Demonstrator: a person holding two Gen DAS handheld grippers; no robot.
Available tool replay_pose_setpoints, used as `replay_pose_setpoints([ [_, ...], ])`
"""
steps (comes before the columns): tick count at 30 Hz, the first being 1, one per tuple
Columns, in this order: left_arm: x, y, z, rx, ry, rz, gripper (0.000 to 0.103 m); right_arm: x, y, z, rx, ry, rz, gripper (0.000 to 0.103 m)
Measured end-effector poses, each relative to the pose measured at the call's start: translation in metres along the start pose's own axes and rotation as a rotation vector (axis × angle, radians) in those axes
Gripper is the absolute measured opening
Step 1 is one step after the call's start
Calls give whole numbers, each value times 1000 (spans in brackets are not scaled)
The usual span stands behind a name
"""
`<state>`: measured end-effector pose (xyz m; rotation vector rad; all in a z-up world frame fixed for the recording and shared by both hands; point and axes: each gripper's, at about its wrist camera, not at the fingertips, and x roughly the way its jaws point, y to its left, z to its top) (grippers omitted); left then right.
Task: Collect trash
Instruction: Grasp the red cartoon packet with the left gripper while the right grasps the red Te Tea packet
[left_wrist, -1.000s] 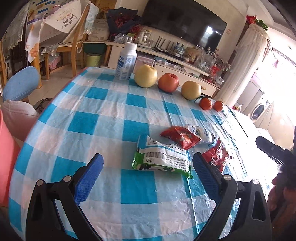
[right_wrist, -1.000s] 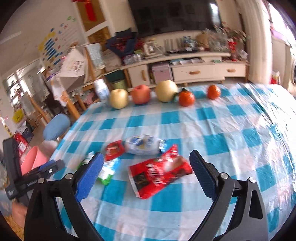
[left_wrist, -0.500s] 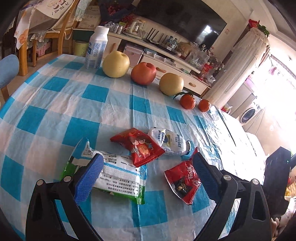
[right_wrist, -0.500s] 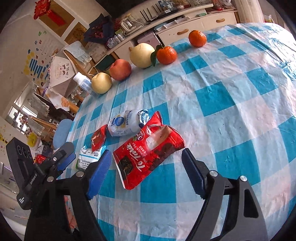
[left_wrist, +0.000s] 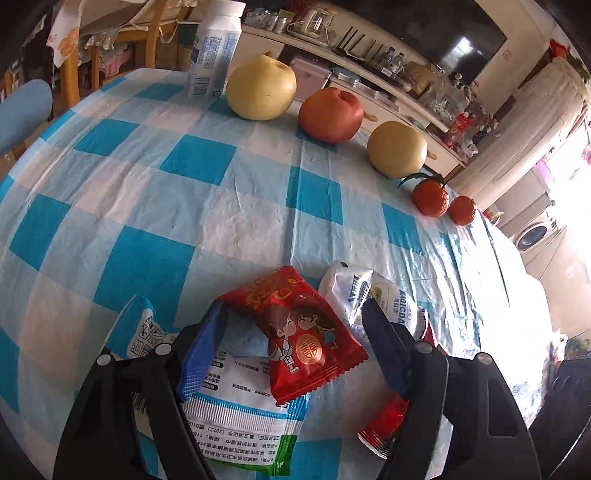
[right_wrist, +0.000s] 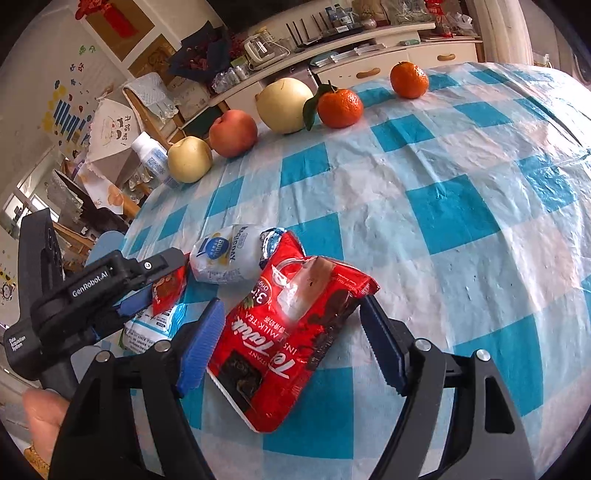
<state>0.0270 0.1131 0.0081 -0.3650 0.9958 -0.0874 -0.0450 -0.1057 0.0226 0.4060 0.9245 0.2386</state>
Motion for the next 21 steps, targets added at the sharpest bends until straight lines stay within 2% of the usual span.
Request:
replay_pose_setpoints([
  [3,3,-5,-3,43,-7,47,65,5,8,1,-48,-2,-41,77],
  [7,1,-4,-4,60,-23,47,57,10,21,-2,-134,-12,-107,80],
  [12,-3,-2,-6,75,-26,34,51,17,30,-5,-211,-20,-162,80],
  [14,-7,-4,-7,83,-27,24,44,17,31,-6,-224,-17,-169,80],
  [15,-8,-3,-8,82,-28,21,44,17,31,-6,-226,-17,-164,78],
  [19,-12,-2,-12,93,-24,13,44,16,32,-7,-244,-17,-164,61],
  [21,-16,0,-15,94,-23,3,44,16,32,-7,-255,-14,-166,58],
])
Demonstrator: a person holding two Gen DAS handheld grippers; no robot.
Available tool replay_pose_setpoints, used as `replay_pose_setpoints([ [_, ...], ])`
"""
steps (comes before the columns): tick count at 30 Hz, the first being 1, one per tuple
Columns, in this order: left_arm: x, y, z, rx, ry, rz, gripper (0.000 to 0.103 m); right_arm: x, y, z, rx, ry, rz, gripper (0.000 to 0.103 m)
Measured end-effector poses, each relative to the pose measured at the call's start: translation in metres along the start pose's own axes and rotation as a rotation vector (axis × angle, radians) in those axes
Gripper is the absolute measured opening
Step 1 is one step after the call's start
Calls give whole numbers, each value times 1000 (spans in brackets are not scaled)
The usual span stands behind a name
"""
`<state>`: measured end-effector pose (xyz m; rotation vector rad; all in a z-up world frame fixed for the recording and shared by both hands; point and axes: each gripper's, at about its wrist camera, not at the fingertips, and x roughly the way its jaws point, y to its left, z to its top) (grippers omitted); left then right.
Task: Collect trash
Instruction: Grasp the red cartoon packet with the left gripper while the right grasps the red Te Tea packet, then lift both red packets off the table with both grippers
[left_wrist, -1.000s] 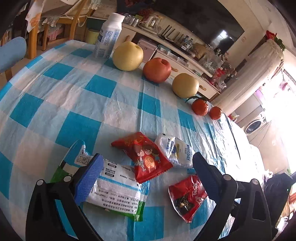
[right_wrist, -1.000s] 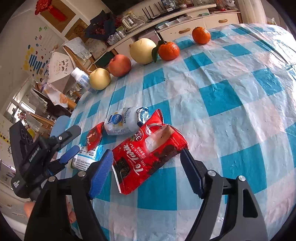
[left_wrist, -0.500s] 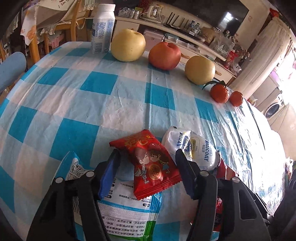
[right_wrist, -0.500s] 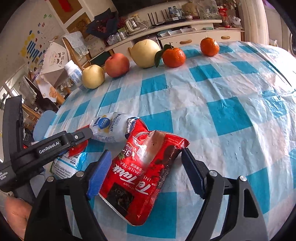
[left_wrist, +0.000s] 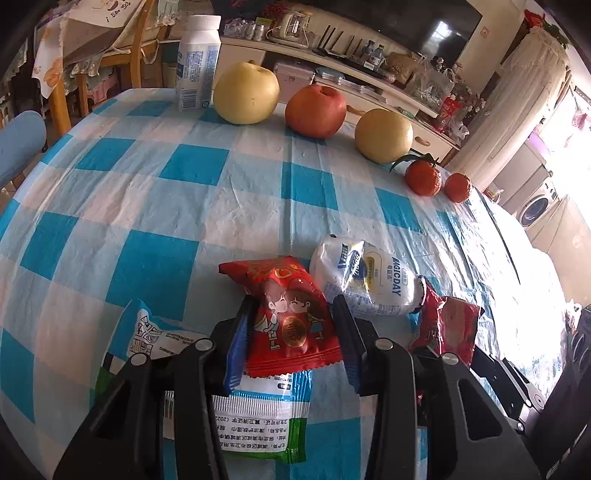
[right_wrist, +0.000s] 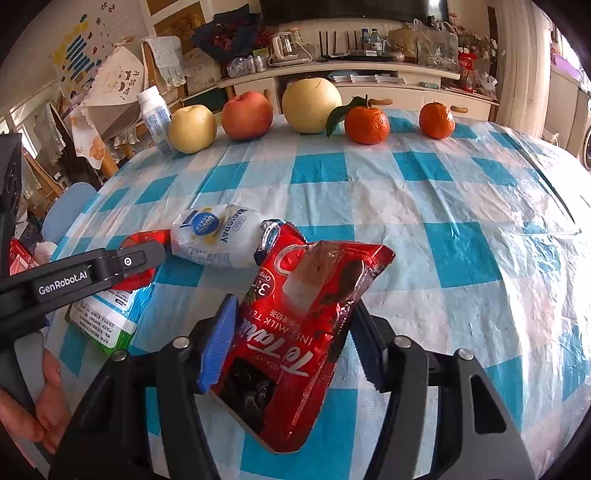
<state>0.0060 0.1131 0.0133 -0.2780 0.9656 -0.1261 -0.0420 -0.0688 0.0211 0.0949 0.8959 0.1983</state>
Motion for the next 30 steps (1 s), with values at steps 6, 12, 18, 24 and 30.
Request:
replay_pose_setpoints([
  [6,-21,5,-8,6,-20,-22,44,-2,-7,-1,18,-3,25,48],
  [12,-51,16,-18,-11,-60,-54,44,-5,-11,-3,39,-3,64,41],
  [18,-72,27,-29,-31,-98,-94,44,-10,-13,-5,42,-12,87,37],
  [24,-79,45,-37,-39,-109,-104,44,-14,-21,-8,81,-29,114,34],
  [30,-82,63,-38,-45,-109,-97,44,-21,-25,-12,121,-57,136,33],
])
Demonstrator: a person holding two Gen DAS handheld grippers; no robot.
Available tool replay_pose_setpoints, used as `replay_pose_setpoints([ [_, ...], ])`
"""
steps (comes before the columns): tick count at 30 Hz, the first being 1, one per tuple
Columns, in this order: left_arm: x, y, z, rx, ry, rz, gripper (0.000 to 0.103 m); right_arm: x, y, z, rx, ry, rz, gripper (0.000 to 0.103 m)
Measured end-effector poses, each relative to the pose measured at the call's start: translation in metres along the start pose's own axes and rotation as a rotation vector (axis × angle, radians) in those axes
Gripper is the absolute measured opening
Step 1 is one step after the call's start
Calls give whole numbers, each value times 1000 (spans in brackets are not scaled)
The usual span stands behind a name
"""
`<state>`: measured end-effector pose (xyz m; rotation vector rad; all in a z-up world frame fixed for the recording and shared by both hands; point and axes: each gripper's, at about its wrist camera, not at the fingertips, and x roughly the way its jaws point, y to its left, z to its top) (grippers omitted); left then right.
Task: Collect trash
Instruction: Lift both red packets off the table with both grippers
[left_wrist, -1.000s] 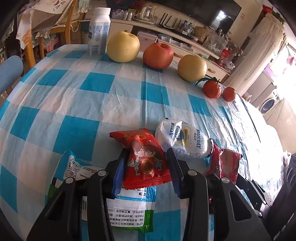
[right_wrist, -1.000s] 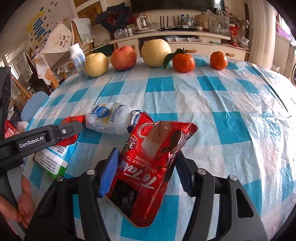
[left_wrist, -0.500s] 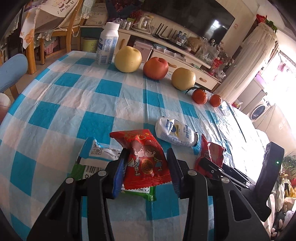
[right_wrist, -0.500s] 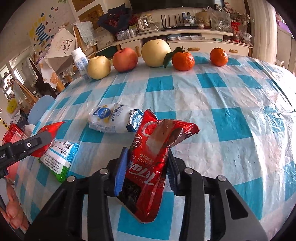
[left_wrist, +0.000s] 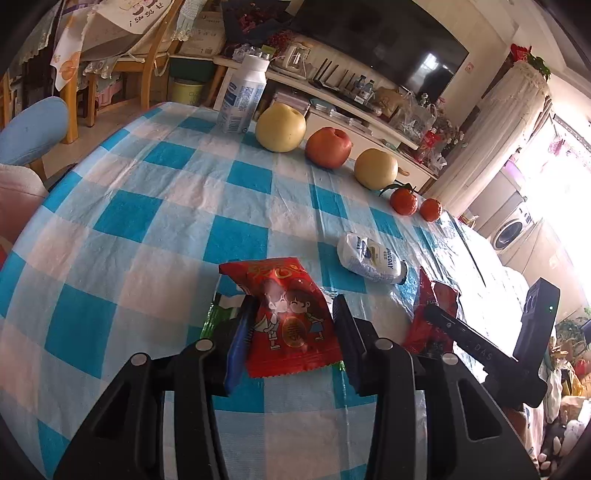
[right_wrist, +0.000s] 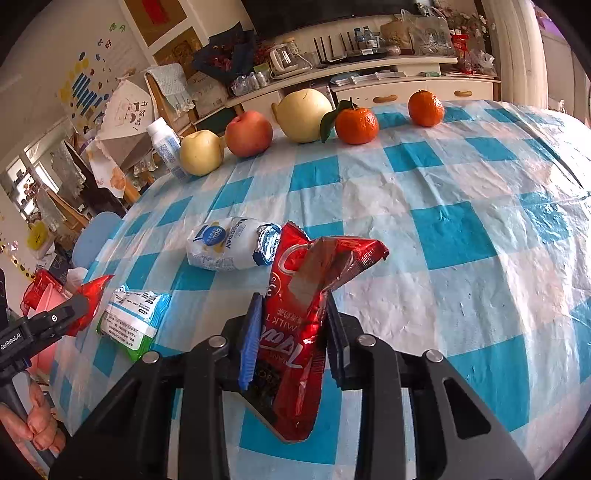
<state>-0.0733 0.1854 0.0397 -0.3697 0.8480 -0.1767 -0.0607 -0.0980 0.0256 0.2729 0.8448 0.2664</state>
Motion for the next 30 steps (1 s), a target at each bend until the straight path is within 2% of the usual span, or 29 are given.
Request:
replay_pose_setpoints([
  [9,-10,17,5,-10,-26,-2,44,-14,-7,0,84,-52,65,31],
  [14,-17,23,9,-23,-36,-22,44,-20,1,3,86,-65,68,31],
  [23,-36,37,16,-53,-72,-31,44,-30,37,7,22,-77,86,31],
  [30,-53,53,24,-83,-106,-9,44,-28,81,6,-42,-58,149,29],
])
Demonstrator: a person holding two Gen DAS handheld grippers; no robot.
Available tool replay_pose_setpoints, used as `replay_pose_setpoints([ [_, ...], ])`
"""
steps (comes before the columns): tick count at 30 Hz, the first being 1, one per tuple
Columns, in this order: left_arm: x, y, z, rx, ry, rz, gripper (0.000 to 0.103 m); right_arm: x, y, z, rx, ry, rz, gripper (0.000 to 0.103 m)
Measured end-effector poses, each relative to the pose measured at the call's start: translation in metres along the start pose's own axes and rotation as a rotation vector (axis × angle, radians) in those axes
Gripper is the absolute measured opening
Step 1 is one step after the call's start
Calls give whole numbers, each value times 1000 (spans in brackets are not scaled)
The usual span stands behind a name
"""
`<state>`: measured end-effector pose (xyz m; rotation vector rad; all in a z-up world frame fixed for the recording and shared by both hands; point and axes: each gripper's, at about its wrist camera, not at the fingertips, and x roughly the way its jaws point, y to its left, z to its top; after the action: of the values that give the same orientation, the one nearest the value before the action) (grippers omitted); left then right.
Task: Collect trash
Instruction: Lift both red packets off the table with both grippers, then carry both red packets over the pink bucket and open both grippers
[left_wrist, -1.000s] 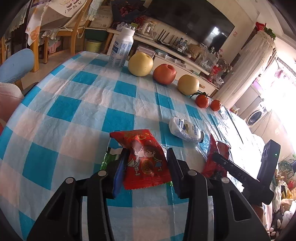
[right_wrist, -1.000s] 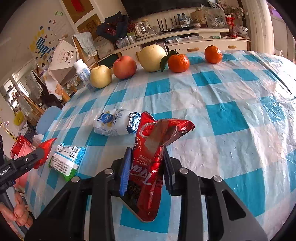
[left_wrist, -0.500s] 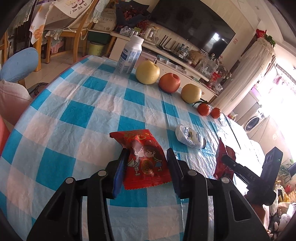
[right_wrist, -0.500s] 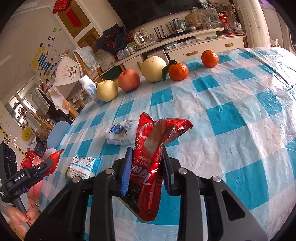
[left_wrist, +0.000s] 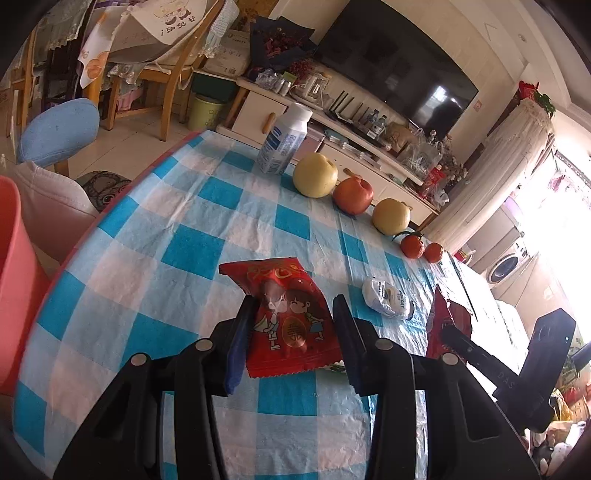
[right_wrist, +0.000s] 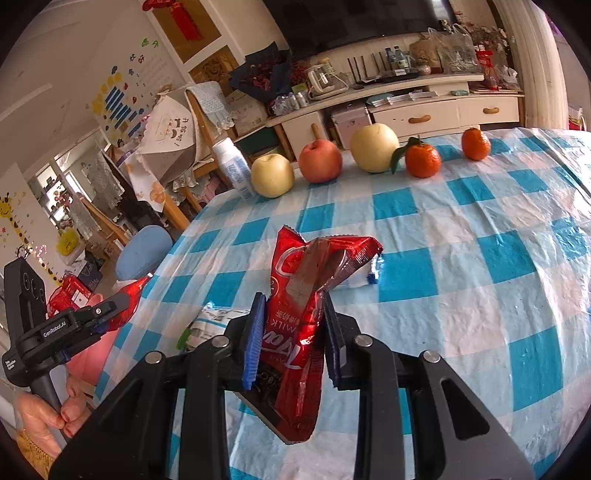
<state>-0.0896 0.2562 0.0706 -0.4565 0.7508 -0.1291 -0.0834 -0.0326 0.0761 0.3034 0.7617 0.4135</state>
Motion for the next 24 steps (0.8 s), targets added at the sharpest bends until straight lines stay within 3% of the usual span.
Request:
replay_pose_setpoints([
  [10,-34,41,22,-80,-99,77,44,25,92,-1,-106,64,164,29],
  [17,-69,92,36,-181,-194,182,44,53,180,1,-212,124,299,29],
  [24,-110,165,41,-350,-301,347,44,86,273,-6,-332,183,414,29],
])
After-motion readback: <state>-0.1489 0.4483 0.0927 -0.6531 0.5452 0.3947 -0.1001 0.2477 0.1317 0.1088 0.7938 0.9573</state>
